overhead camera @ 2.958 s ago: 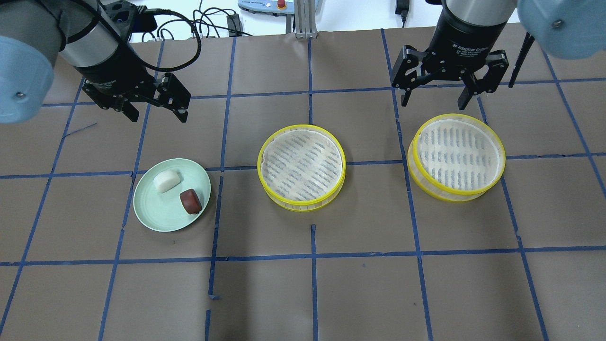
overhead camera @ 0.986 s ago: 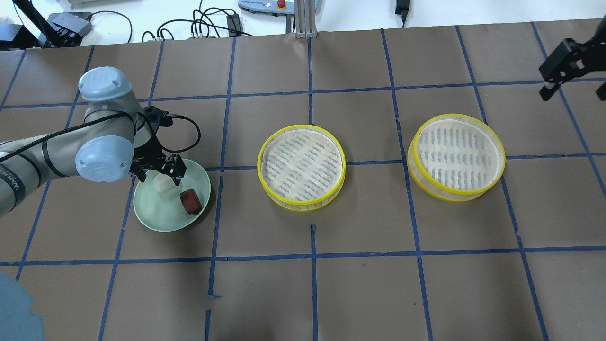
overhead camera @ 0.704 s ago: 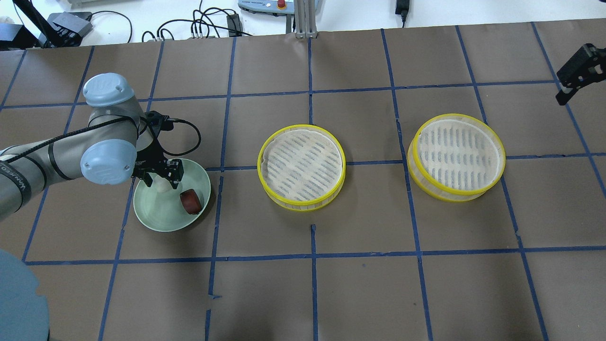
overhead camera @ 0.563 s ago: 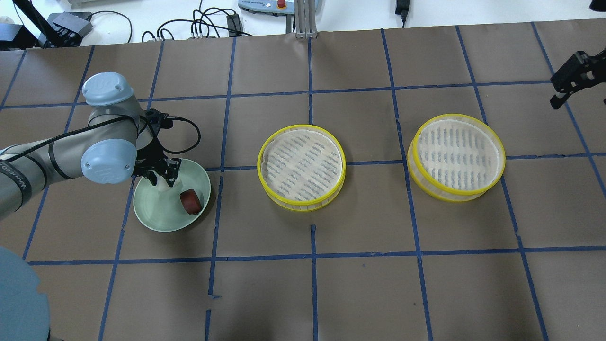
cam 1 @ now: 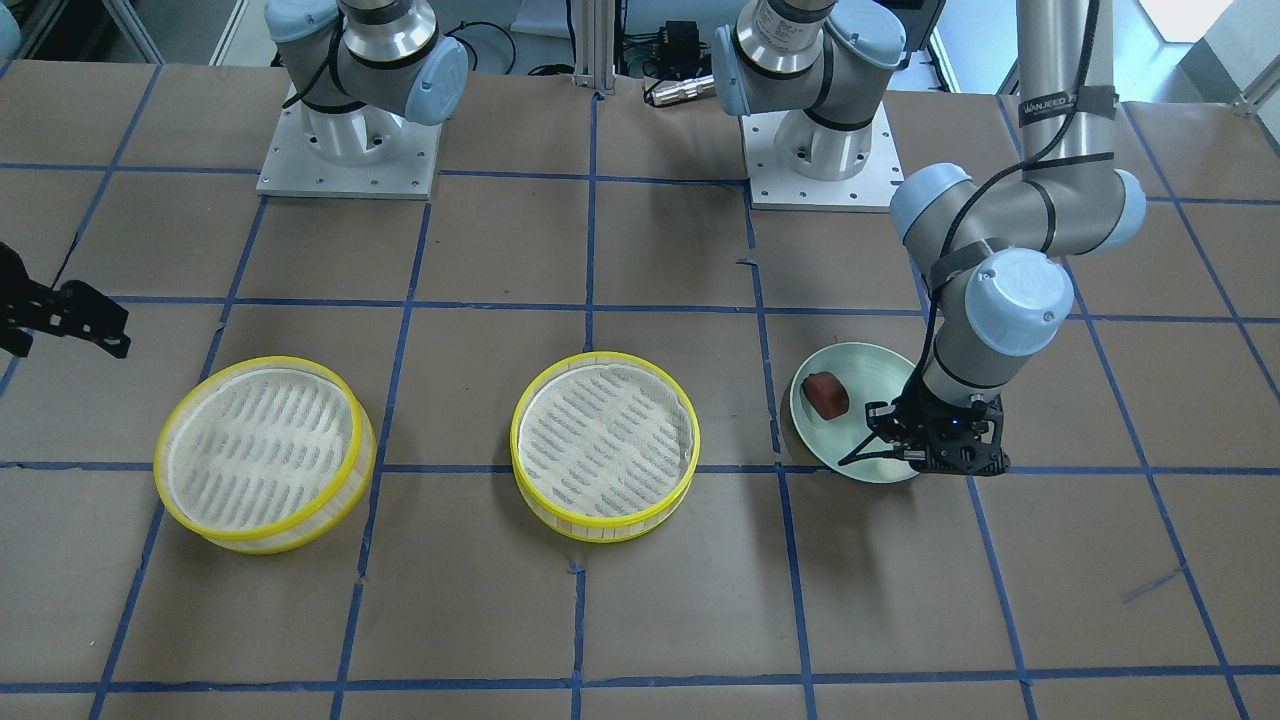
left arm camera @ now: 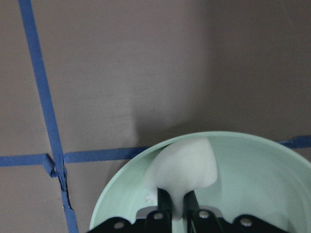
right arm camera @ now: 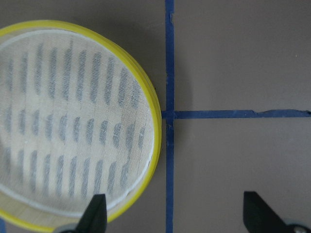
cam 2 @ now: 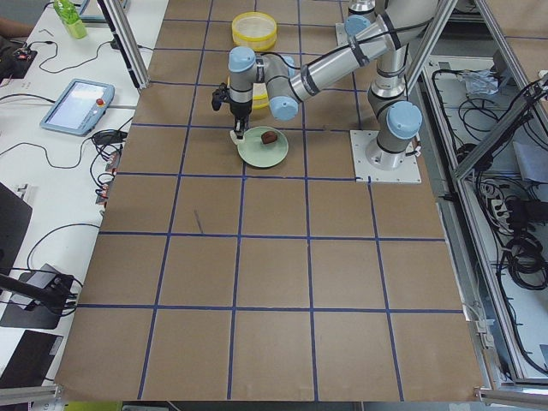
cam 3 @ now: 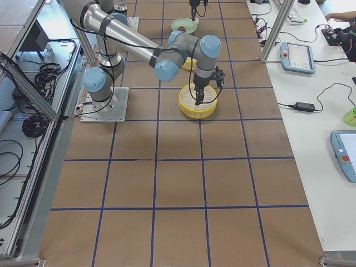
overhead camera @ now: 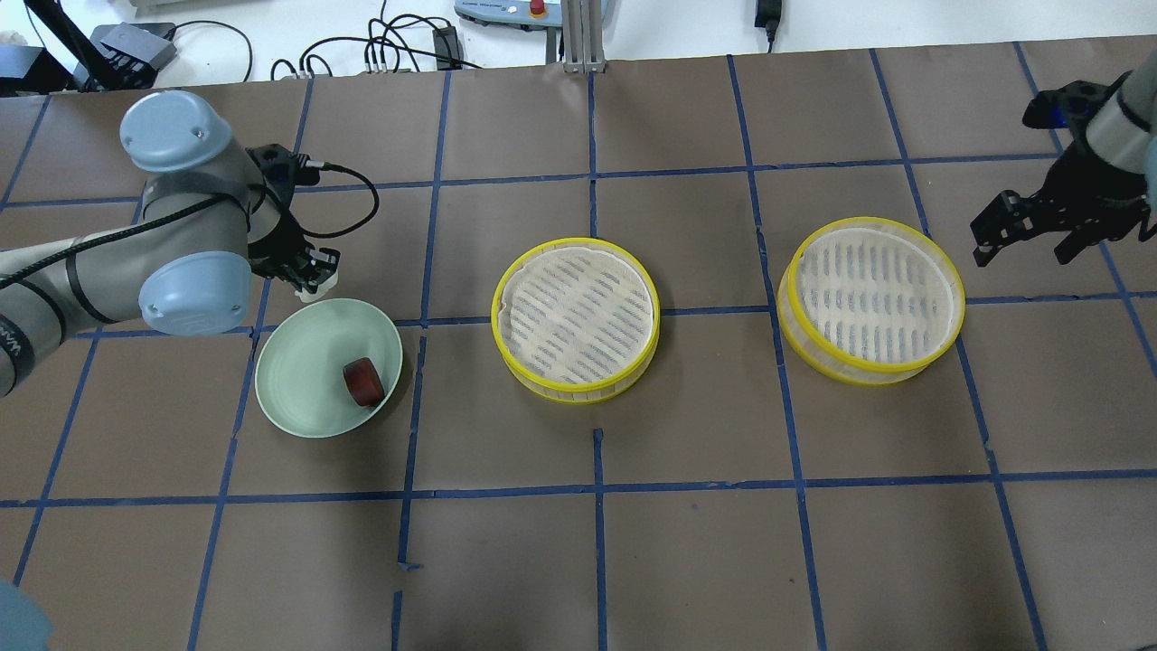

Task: Stack buns with steamer

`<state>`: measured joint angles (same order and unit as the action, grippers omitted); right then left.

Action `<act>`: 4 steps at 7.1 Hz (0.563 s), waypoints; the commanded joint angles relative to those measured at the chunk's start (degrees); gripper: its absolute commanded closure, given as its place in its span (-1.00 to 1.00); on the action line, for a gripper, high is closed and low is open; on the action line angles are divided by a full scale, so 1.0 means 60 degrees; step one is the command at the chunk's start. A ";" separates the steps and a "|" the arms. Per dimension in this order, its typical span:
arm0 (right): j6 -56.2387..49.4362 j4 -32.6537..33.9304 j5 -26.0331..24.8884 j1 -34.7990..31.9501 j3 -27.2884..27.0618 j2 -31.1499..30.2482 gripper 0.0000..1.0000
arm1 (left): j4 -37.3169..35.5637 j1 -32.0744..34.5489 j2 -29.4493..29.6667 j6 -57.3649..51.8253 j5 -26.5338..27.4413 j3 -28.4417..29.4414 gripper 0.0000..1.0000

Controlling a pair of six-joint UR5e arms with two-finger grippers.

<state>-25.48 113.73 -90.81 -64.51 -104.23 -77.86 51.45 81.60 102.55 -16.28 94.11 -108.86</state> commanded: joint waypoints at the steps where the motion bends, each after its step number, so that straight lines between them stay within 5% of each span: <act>1: -0.0118 0.2131 0.0061 -0.0015 -0.0732 0.0975 -0.94 | 0.0901 0.1261 -0.0715 0.1442 -0.0666 0.0680 1.00; 3: -0.0132 0.2314 0.0250 -0.0015 -0.0734 0.1329 -0.54 | 0.0612 0.2638 -0.0162 0.4007 -0.1821 0.0873 1.00; 4: -0.0118 0.2300 0.0252 -0.0015 -0.0734 0.1345 0.03 | -0.0174 0.3210 0.0262 0.4641 -0.2015 0.0859 1.00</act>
<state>-26.22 127.17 -89.64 -64.60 -108.56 -70.30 54.37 96.47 101.55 5.67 84.33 -103.86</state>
